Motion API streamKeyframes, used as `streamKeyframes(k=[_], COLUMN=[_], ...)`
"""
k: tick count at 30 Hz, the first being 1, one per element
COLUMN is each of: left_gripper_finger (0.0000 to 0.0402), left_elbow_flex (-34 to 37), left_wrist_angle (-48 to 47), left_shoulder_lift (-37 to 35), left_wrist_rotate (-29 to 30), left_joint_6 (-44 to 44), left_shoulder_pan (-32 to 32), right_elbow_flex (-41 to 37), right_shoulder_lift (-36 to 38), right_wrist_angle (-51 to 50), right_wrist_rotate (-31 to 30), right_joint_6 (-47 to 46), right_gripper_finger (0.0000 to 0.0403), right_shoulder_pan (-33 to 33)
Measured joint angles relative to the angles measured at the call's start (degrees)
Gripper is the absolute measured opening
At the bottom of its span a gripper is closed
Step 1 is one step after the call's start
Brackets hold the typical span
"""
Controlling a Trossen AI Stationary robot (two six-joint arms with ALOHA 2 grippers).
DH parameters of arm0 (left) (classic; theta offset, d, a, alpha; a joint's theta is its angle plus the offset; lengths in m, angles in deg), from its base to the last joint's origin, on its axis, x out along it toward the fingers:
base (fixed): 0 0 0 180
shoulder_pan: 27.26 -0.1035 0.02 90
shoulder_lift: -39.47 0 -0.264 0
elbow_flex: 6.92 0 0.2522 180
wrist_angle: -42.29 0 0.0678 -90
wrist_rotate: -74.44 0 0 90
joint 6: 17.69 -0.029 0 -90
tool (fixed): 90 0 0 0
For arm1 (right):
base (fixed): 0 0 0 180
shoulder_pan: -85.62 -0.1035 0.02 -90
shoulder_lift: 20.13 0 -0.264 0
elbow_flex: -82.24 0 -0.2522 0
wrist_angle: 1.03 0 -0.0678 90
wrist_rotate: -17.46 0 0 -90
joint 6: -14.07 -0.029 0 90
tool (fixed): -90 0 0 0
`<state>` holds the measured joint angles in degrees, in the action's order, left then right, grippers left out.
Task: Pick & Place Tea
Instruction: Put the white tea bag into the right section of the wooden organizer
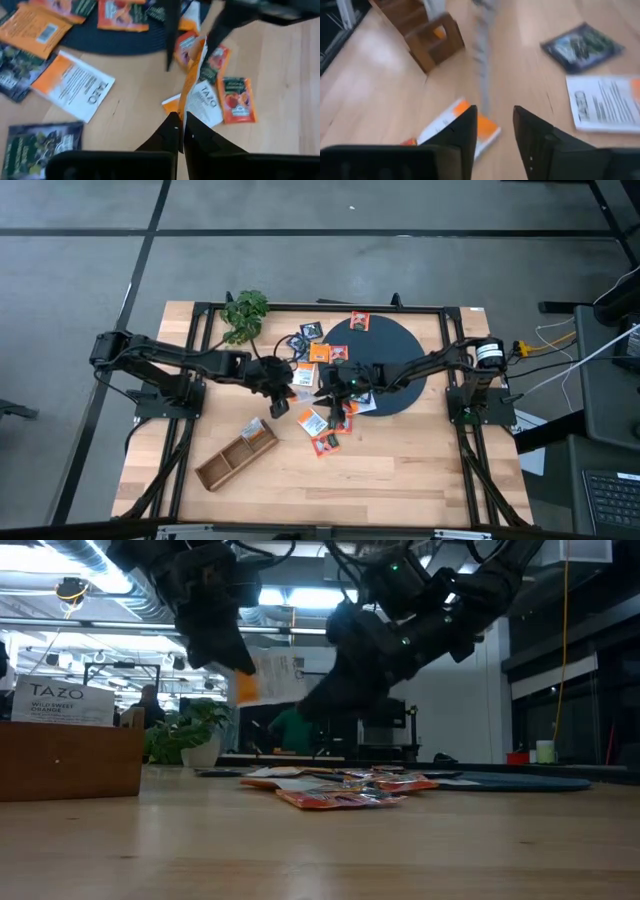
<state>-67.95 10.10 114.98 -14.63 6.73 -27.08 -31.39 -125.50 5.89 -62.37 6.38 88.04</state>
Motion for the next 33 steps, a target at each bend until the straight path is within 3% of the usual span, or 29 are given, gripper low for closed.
streamKeyframes(k=[5, 8, 14, 19, 27, 33], left_gripper_finger=[0.0005, 0.0004, 0.0004, 0.0004, 0.0004, 0.0004], left_elbow_flex=[0.13, 3.59, 19.57, 27.35, 27.8, 27.82], left_wrist_angle=[2.39, 8.65, 44.55, 66.41, 78.53, 78.94], left_shoulder_lift=[-1.74, -4.96, -9.4, -7.12, -2.53, -1.19], left_wrist_rotate=[5.69, 8.21, 8.09, 9.75, 10.05, 10.08], left_joint_6=[-0.96, -0.48, 2.21, 3.72, 0.93, 0.33], left_shoulder_pan=[2.6, 3.77, 3.26, 2.67, 2.71, 2.71], right_elbow_flex=[-3.06, -6.54, -10.78, -9.49, -5.53, -3.23], right_shoulder_lift=[2.52, 4.52, 5.12, 4.97, 4.97, 4.97], right_wrist_angle=[-0.02, 4.71, 23.67, 27.82, 29.49, 29.28], right_wrist_rotate=[0.0, 0.0, 2.23, 2.44, 1.51, 1.49], right_joint_6=[-1.23, -2.89, -6.7, -5.93, -4.28, -3.84], right_gripper_finger=[0.0152, 0.0155, 0.0154, 0.0155, 0.0155, 0.0152], right_shoulder_pan=[0.1, 0.06, 0.06, -0.03, -0.05, -0.07])
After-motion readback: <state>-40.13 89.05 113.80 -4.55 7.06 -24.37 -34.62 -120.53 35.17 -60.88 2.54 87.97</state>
